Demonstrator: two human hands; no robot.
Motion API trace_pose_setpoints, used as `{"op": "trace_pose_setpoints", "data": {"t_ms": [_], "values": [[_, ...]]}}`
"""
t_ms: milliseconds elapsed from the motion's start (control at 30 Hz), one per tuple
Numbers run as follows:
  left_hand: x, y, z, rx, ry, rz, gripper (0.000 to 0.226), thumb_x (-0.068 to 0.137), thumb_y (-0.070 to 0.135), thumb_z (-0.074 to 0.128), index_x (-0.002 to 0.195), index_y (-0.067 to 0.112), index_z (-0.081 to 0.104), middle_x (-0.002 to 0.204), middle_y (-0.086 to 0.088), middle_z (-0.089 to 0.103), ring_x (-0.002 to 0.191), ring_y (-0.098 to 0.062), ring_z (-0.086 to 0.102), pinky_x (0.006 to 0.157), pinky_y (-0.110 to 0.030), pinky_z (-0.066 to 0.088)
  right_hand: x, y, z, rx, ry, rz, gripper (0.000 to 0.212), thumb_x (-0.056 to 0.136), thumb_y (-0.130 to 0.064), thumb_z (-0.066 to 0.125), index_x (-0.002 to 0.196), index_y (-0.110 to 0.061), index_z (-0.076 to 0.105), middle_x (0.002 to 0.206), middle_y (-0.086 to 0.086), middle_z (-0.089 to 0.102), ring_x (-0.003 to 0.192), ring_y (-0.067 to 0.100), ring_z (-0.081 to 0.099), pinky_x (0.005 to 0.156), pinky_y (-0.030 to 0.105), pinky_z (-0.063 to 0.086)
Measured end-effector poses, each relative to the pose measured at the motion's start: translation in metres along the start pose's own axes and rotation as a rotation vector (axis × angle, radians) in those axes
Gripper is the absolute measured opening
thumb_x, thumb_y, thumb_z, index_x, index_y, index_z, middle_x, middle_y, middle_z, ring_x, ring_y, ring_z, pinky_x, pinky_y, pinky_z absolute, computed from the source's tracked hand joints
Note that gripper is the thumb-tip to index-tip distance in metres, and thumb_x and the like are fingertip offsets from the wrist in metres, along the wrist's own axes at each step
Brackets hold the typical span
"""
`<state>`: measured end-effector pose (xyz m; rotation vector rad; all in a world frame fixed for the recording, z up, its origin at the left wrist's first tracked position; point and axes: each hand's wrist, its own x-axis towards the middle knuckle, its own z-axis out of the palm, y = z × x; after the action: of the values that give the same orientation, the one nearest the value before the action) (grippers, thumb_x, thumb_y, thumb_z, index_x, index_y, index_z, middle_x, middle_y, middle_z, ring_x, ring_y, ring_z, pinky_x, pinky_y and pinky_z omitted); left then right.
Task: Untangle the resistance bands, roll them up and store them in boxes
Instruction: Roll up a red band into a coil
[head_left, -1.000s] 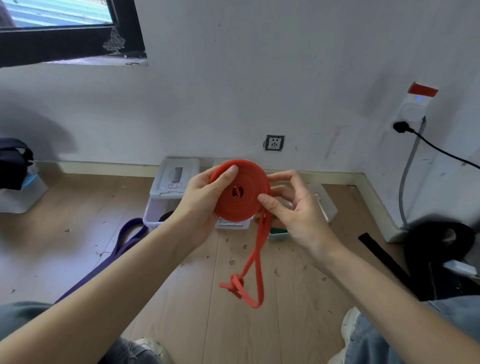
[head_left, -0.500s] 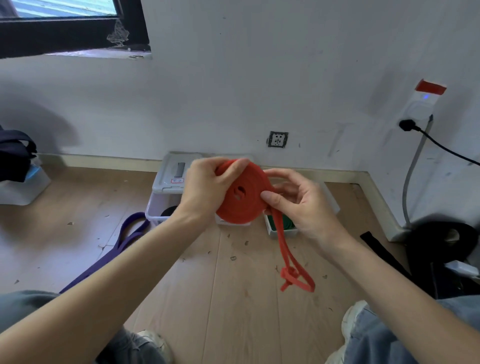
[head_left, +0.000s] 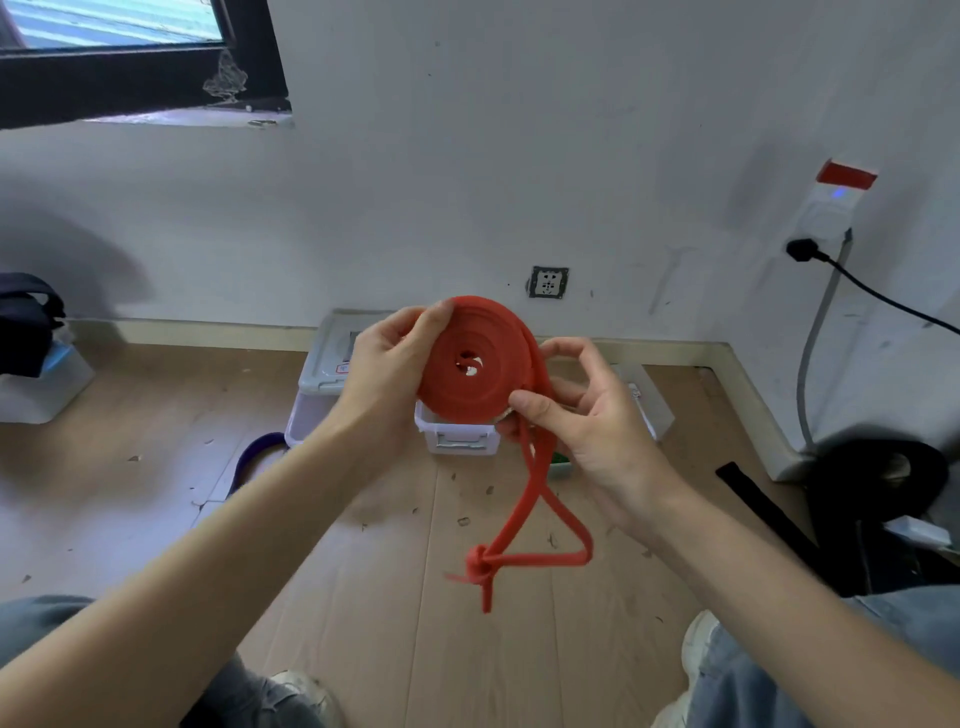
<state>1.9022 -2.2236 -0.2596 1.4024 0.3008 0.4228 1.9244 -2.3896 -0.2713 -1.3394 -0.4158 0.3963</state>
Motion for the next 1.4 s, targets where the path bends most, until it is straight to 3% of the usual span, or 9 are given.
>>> {"op": "trace_pose_setpoints", "data": {"t_ms": [100,200,400,567,733,967,1100,1267,1400], "values": [[0.004,0.005,-0.010,0.226,-0.182,-0.099,0.016,0.075,0.028,0.060,0.062,0.021,0.067,0.055,0.008,0.058,0.056,-0.011,0.054,0.062,-0.028,0.048,0.004,-0.002,-0.007,-0.142,0.049,-0.046,0.023,0.086,0.003,0.060,0.100,-0.016,0.060,0.076,0.009,0.070,0.059,0.013,0.063,0.059,0.022,0.052],[-0.002,0.002,-0.006,0.403,-0.278,-0.093,0.016,0.071,0.037,0.070,0.076,0.022,0.072,0.069,0.005,0.071,0.065,-0.008,0.065,0.061,-0.019,0.052,0.006,-0.004,-0.006,-0.338,0.008,-0.123,0.025,0.086,0.000,0.061,0.100,-0.020,0.065,0.076,0.001,0.071,0.061,0.002,0.061,0.060,0.016,0.049],[-0.009,0.001,-0.001,0.101,-0.257,-0.187,0.039,0.062,0.044,0.069,0.088,0.014,0.072,0.082,-0.006,0.073,0.071,-0.015,0.068,0.066,-0.028,0.057,0.007,-0.006,-0.014,-0.270,-0.022,-0.092,0.029,0.083,-0.006,0.065,0.104,-0.025,0.068,0.078,-0.004,0.073,0.070,0.008,0.067,0.064,0.021,0.055],[-0.006,0.004,0.003,-0.059,-0.099,-0.229,0.020,0.079,0.029,0.068,0.085,0.009,0.068,0.068,-0.005,0.071,0.057,-0.015,0.067,0.052,-0.027,0.056,0.003,0.003,-0.012,-0.201,0.050,-0.032,0.020,0.078,-0.007,0.069,0.095,-0.011,0.058,0.079,0.006,0.074,0.067,0.020,0.071,0.066,0.027,0.058],[-0.008,-0.007,0.009,-0.108,0.007,-0.191,0.016,0.081,0.030,0.067,0.081,0.014,0.068,0.065,-0.001,0.071,0.058,-0.013,0.067,0.055,-0.029,0.058,0.002,0.012,-0.007,-0.134,0.045,0.013,0.025,0.078,-0.010,0.070,0.095,-0.016,0.052,0.085,0.011,0.072,0.072,0.023,0.071,0.068,0.031,0.057],[-0.009,-0.006,-0.009,0.295,-0.392,-0.212,0.024,0.073,0.042,0.068,0.084,0.021,0.074,0.081,-0.003,0.074,0.076,-0.017,0.068,0.073,-0.030,0.054,0.003,0.008,-0.019,-0.329,0.004,-0.028,0.021,0.080,-0.004,0.070,0.091,-0.021,0.063,0.074,0.003,0.072,0.069,0.014,0.067,0.067,0.028,0.055],[-0.015,-0.006,-0.002,0.336,-0.301,-0.130,0.026,0.071,0.046,0.067,0.077,0.021,0.074,0.073,0.000,0.073,0.063,-0.009,0.068,0.053,-0.020,0.053,0.002,0.007,-0.016,-0.325,-0.045,-0.015,0.022,0.075,-0.014,0.075,0.093,-0.021,0.065,0.077,0.003,0.073,0.068,0.015,0.067,0.064,0.026,0.055],[0.000,0.007,-0.014,0.186,-0.188,-0.130,0.017,0.075,0.037,0.069,0.069,0.022,0.075,0.065,0.000,0.071,0.055,-0.010,0.066,0.049,-0.021,0.052,0.004,-0.002,-0.022,-0.243,-0.087,0.025,0.034,0.063,-0.022,0.076,0.093,-0.015,0.060,0.082,0.005,0.072,0.074,0.023,0.071,0.070,0.032,0.057],[-0.004,0.001,-0.003,0.028,-0.109,-0.121,0.018,0.073,0.037,0.069,0.065,0.021,0.075,0.063,0.000,0.071,0.054,-0.010,0.066,0.047,-0.021,0.051,0.003,0.007,-0.012,-0.242,-0.048,-0.007,0.029,0.073,-0.015,0.073,0.094,-0.016,0.054,0.085,0.003,0.071,0.081,0.027,0.069,0.078,0.040,0.056]]}}
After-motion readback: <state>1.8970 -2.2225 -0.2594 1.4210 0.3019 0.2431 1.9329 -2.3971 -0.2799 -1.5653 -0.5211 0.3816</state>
